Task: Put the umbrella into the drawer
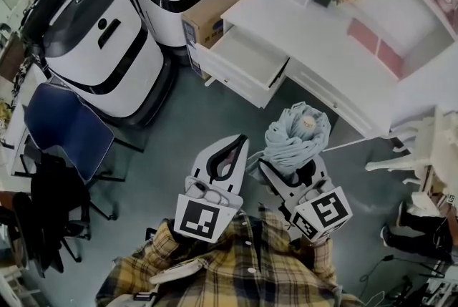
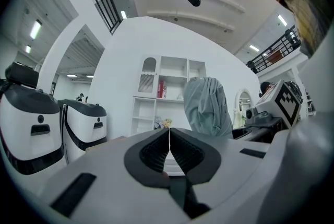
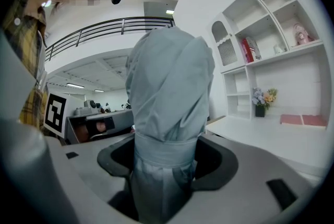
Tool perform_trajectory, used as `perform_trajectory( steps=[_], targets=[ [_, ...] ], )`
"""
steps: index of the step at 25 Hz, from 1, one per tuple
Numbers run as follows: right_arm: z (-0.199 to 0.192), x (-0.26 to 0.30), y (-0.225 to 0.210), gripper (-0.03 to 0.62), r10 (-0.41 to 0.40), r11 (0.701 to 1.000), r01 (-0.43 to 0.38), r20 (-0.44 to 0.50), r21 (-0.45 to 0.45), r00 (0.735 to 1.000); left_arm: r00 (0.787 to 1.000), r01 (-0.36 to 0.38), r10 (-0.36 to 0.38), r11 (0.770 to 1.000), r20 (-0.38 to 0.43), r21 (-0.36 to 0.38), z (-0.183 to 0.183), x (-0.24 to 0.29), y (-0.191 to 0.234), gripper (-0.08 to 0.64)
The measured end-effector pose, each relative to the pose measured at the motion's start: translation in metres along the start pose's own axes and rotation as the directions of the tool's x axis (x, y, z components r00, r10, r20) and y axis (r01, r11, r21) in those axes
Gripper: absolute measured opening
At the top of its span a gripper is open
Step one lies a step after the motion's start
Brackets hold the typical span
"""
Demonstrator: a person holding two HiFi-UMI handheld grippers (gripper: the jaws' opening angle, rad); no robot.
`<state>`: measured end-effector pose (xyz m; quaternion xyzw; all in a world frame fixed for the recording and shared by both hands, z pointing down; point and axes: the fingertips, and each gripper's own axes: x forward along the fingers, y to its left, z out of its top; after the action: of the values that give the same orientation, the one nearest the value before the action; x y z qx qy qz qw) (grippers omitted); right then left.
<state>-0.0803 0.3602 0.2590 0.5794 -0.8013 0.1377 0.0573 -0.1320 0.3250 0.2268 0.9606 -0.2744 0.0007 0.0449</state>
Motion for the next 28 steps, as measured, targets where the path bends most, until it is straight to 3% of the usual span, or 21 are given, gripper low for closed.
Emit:
perform_trajectory(
  steps=[10,18,28],
  targets=[
    [0.023,0.072,-0.059,0.302,-0.005,1.000,0.005,-0.012,-0.001,1.000,1.000,-0.023,0.023,1.000,0.010,0.003,0.005,0.069,0.066,0.023],
    [0.036,0.116,-0.086,0.302,-0.032,0.999,0.032,-0.010,0.012,0.999,1.000,-0.029,0.029,0.999,0.000,-0.015,0.004,0.090,0.105,0.023],
    [0.026,0.127,-0.109,0.302,-0.060,0.997,0.062,-0.049,0.039,0.997,1.000,-0.028,0.028,0.998,-0.006,-0.060,-0.009,0.102,0.115,0.023]
  ],
)
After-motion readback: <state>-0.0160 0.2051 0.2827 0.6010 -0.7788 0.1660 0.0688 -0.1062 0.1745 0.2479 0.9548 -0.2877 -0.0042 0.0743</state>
